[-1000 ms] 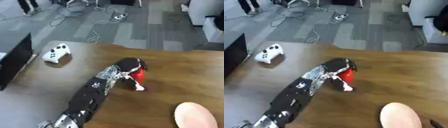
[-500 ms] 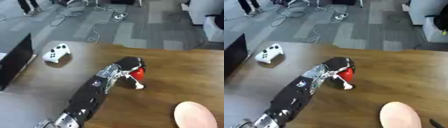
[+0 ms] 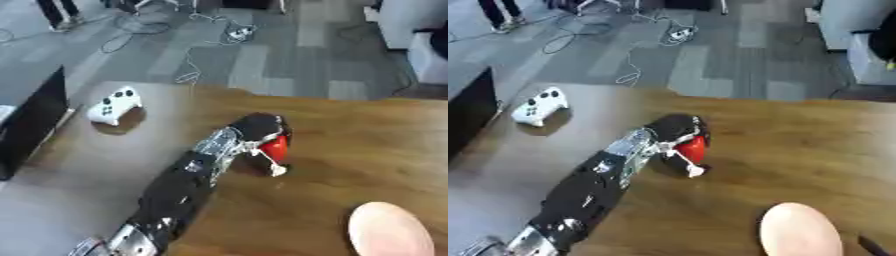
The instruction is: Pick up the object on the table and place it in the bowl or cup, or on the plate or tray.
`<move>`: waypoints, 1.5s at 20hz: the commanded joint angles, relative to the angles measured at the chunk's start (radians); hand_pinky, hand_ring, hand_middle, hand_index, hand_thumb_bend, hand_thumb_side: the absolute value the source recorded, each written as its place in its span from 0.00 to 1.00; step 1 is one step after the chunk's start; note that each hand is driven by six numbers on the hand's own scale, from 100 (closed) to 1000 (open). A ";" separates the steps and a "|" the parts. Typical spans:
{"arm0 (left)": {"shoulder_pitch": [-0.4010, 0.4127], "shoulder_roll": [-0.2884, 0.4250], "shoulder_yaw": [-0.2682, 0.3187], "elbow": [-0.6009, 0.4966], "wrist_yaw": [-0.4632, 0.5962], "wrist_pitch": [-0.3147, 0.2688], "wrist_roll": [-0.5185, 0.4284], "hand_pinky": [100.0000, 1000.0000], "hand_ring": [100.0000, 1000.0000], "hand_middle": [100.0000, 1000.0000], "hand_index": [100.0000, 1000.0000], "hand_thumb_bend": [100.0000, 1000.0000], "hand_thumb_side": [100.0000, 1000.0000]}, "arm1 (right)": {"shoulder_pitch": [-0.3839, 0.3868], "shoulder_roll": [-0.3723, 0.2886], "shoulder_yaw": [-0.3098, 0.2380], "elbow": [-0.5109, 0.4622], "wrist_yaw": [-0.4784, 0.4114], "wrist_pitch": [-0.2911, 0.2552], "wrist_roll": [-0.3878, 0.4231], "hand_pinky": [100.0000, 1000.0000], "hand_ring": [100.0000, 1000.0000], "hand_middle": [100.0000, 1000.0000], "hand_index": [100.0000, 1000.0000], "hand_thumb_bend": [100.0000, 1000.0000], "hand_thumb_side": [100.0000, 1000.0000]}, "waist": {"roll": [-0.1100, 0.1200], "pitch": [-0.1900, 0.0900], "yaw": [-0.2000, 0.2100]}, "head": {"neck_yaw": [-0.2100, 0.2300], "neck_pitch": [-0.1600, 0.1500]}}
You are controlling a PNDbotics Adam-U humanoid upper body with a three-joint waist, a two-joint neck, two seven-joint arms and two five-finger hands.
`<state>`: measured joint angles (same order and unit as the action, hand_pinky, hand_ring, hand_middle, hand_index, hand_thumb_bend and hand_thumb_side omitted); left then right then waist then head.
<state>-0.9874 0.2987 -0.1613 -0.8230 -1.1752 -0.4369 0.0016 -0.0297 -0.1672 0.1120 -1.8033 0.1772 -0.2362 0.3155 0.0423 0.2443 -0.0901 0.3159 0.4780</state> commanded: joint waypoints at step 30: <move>-0.073 0.001 -0.130 -0.256 0.180 0.046 -0.160 0.00 0.12 0.22 0.37 0.10 0.00 | 0.035 -0.078 -0.020 -0.021 -0.087 0.017 -0.009 0.55 0.67 0.55 0.97 0.00 1.00 | 0.021 -0.136 0.005 | -0.029 0.007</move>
<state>-1.0386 0.2978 -0.2901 -1.0540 -1.0114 -0.3980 -0.1581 0.0074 -0.2297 0.0988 -1.8039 0.0975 -0.2206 0.3087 0.0663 0.1258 -0.0863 0.2909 0.4902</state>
